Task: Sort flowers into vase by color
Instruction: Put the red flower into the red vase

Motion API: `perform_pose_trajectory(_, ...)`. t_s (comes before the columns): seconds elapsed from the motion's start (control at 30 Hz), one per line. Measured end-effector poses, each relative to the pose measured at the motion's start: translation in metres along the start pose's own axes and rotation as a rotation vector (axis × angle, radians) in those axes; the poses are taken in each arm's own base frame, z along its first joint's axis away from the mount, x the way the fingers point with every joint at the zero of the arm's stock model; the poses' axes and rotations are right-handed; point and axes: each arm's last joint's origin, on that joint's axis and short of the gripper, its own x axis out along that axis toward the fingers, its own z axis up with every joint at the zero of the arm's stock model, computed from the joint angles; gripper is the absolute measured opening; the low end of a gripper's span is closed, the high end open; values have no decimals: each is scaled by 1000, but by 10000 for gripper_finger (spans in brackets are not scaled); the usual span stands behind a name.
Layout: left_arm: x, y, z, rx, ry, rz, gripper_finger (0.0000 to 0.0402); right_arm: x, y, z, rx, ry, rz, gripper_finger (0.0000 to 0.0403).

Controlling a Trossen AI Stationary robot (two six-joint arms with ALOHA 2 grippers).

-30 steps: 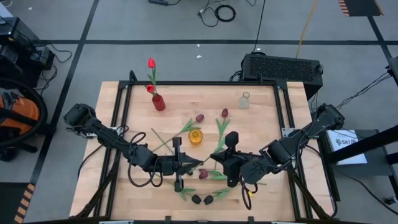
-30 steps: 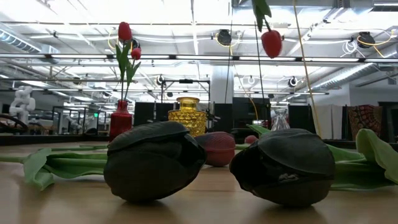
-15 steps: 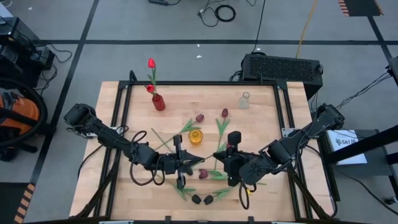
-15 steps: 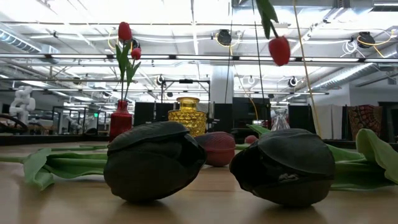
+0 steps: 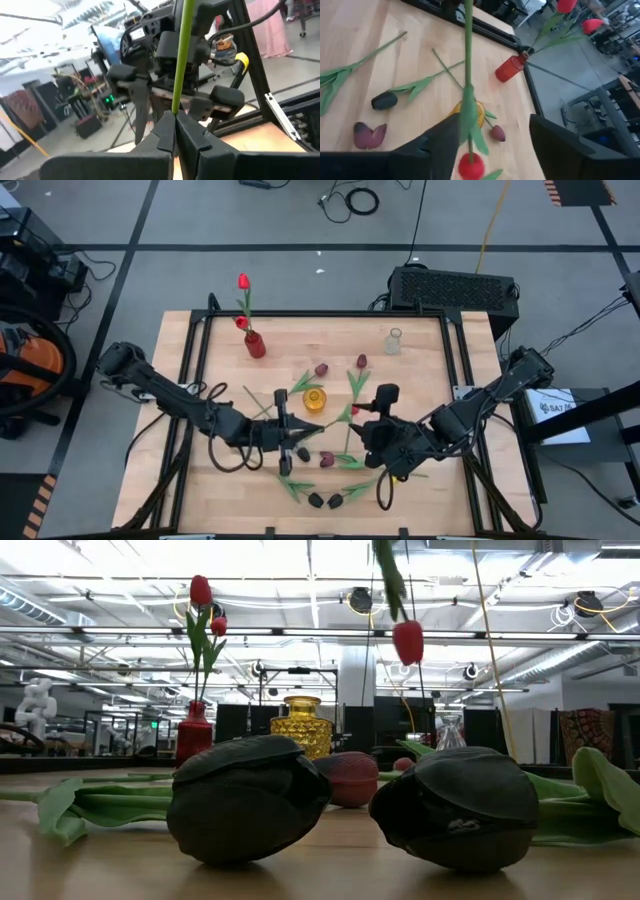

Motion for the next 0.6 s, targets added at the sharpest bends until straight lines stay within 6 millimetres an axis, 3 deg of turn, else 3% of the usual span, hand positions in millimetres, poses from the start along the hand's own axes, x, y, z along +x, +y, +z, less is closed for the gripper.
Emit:
perform_pose_trajectory(0.33, -21, 23, 20, -102, 5, 17, 10, 0, -2, 0, 31, -4, -63, 242)
perform_pose_trajectory(0.6, -41, 49, 42, -49, -50, 101, 10, -2, 0, 5, 232, -48, -43, 217)
